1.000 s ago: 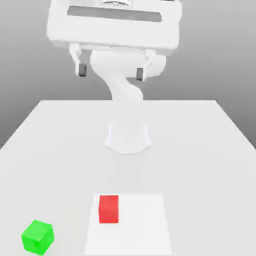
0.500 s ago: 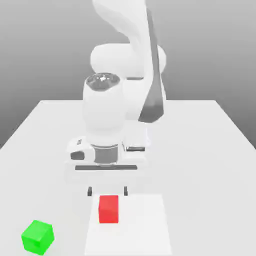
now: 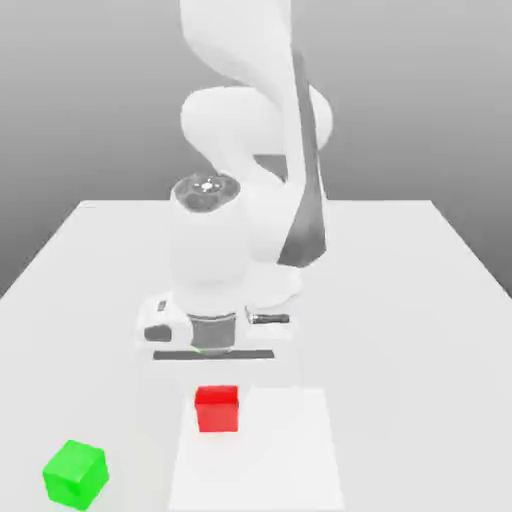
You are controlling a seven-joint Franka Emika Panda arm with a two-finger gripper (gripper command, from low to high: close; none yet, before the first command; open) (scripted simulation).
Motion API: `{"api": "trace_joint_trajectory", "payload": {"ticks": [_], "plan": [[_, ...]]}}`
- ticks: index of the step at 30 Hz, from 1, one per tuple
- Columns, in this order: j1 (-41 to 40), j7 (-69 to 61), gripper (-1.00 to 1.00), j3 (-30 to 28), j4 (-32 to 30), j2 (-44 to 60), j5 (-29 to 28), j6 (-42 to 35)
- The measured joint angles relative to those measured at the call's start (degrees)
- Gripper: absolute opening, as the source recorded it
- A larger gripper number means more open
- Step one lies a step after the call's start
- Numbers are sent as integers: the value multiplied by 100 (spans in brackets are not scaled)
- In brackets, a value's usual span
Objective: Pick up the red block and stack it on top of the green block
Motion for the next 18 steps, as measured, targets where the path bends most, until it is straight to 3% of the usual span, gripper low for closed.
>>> {"api": "trace_joint_trajectory", "payload": {"ticks": [11,15,16,18], "plan": [[-847,1903,-100,-738,2024,688,290,-1353],[-977,1935,-100,-711,2239,1418,507,-849],[-1012,1911,100,-672,2254,1580,550,-703],[-1012,1911,100,-672,2254,1580,550,-703]]}}
